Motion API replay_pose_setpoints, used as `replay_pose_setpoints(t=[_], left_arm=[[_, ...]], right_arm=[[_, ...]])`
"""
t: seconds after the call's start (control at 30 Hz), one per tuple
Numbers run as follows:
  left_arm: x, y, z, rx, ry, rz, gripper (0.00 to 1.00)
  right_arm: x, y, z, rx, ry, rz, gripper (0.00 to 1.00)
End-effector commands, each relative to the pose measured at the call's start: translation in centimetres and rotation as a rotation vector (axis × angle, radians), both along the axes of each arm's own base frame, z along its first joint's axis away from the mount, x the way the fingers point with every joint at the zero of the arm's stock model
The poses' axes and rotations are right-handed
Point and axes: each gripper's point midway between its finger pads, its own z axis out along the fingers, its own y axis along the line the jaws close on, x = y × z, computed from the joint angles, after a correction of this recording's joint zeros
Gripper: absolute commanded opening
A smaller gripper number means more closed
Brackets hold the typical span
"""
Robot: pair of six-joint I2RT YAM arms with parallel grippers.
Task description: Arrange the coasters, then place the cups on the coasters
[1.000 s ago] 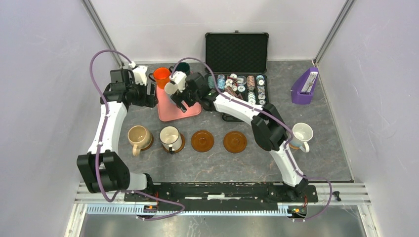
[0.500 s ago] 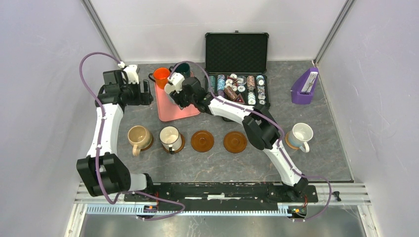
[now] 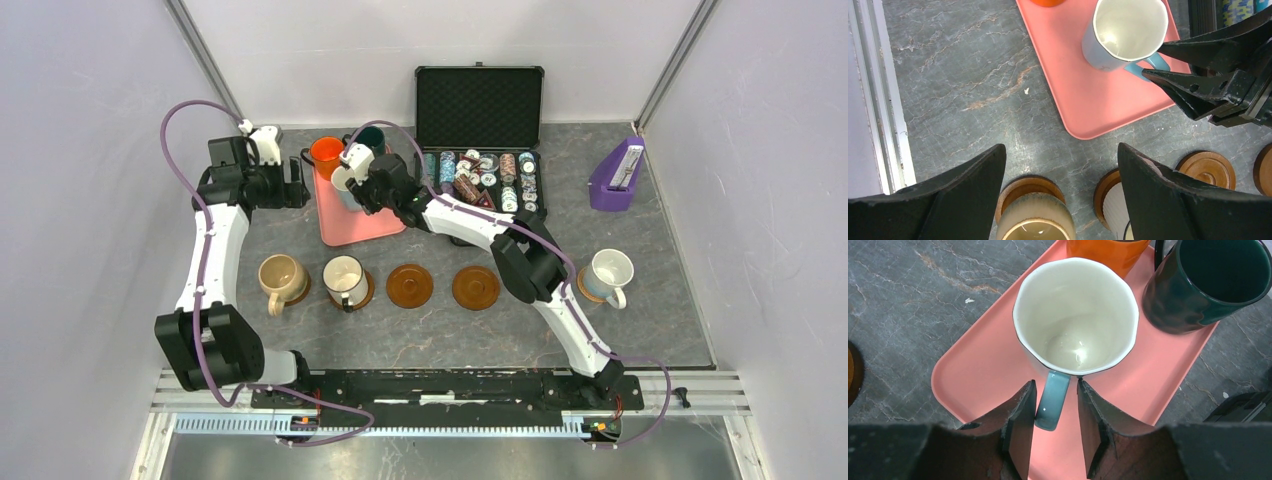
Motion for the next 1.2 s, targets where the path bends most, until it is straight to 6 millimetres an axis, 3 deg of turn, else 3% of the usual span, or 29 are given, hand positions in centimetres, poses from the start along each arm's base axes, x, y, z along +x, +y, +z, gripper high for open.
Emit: replay_pose_setpoints(t=[0.0,0.1,0.2,0.63,0.8,1.03,1.17], left_arm=[[0.9,0.0,1.8,-0.03,-0.041,0.019,0.88],[1.1,0.0,1.7,-0.035,-0.037,0.015,0.88],[1.4,-0.1,1.6,-0.041,-0.034,0.01,0.88],[2.8,0.0,2.0,-0.035,-0.036,-0.01,0.87],[3.1,-0.2,1.8,-0.046,-0.03,-0.018,0.87],[3.2,-0.8,1.9,-0.085,-0.027,-0.032,0.86],[3.2,-0.9,1.8,-0.09,-0.023,-0.031,0.86]], right_arm=[[1.0,0.7,1.7,0.052,-0.049,0.012,0.4],[1.0,0.4,1.3,0.034,-0.042,0.017,0.4],[0.9,0.1,1.0,0.014,-0.041,0.019,0.48],[1.1,-0.8,-0.7,-0.033,-0.04,0.001,0.45],[0.9,-1.1,0.4,-0.033,-0.02,0.012,0.27],[-0.5,-2.3,4.3,0.021,-0.051,0.023,0.04],[-1.3,-3.6,3.8,-0.027,-0.024,0.017,0.0]])
